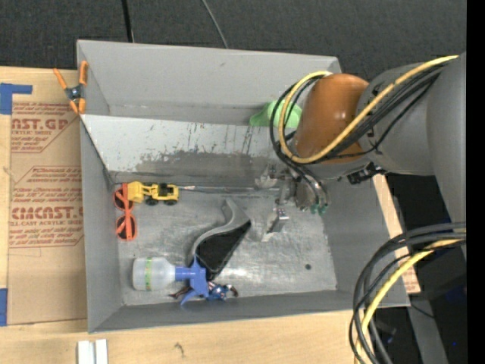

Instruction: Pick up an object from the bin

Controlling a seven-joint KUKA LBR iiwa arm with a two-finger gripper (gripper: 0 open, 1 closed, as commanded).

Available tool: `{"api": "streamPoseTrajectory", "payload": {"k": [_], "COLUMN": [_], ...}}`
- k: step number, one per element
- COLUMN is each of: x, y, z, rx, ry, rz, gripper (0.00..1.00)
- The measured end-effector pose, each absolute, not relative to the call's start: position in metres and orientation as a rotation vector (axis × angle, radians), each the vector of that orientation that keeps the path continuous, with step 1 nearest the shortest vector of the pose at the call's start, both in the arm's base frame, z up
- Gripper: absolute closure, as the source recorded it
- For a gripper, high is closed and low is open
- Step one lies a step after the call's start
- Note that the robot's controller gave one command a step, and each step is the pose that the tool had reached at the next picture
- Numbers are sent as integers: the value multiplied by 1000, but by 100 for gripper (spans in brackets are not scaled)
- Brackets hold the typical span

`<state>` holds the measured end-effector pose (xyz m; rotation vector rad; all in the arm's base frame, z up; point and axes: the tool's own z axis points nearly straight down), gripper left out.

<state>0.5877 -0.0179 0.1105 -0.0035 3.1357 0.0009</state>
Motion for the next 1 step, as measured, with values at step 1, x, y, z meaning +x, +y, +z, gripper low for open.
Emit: {"api": "streamPoseTrajectory", "payload": {"k": [1], "x": [546], "y": [6], "z": [80], "rx": [16], "ry": [3144], "rz": [2], "gripper": [0]}}
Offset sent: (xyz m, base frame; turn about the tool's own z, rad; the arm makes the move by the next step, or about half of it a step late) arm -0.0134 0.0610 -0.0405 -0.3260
